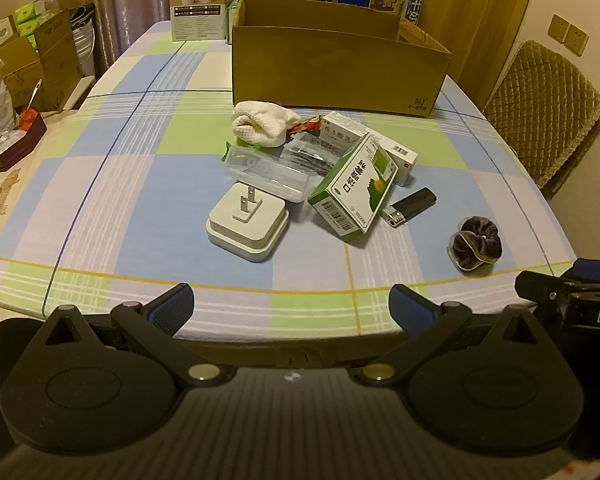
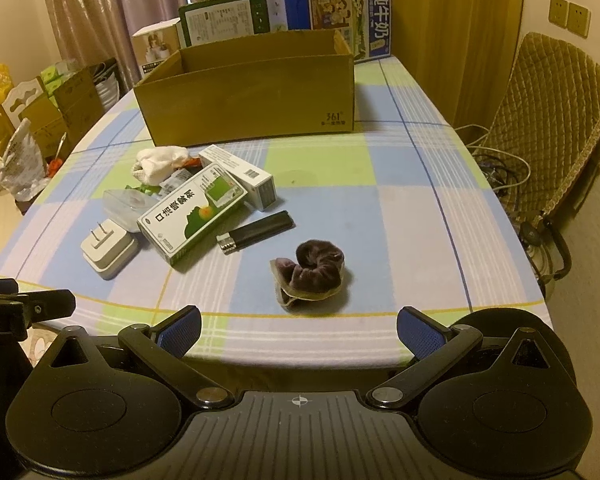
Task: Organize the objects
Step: 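Grasp the white plug charger with the left gripper while the right grasps the brown scrunchie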
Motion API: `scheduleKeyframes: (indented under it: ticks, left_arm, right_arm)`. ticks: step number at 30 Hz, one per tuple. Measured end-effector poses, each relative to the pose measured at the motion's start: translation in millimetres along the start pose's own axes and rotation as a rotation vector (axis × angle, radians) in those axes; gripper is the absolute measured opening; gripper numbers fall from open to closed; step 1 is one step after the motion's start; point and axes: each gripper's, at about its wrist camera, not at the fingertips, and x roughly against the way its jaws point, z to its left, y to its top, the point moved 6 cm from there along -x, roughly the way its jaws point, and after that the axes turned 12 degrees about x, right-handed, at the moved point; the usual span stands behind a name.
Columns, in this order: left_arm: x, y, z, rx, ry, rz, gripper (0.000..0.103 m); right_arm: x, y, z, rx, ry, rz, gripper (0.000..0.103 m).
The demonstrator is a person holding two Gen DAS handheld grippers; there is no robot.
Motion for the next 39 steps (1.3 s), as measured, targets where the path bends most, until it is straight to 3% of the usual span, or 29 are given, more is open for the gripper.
scheduleKeyframes:
  ticks: [19, 27, 34, 39]
  left_arm:
    - [-24.6, 13.7, 13.5, -0.026, 0.027, 0.019, 0.102]
    - [-49.2, 31.4, 22.2, -0.116, 0.027, 0.02, 0.101]
    - [-80.2, 45.5, 23.6, -0.27, 0.021, 0.051, 0.101]
    - [-102.2, 48.5, 21.7, -0.338, -0.005, 0.081, 0.094]
  right_arm:
    - [-23.6, -2.8, -11.7, 0.048, 0.002, 0.007, 0.101]
    - [-46.3, 5.0, -12.5, 0.107, 0.02, 0.04, 0.101]
    - [-65.6, 16.4, -9.0, 0.172, 0.043, 0.074, 0.091]
    - [-79.6, 20.2, -11.3, 0.224, 0.033, 0.093, 0.09]
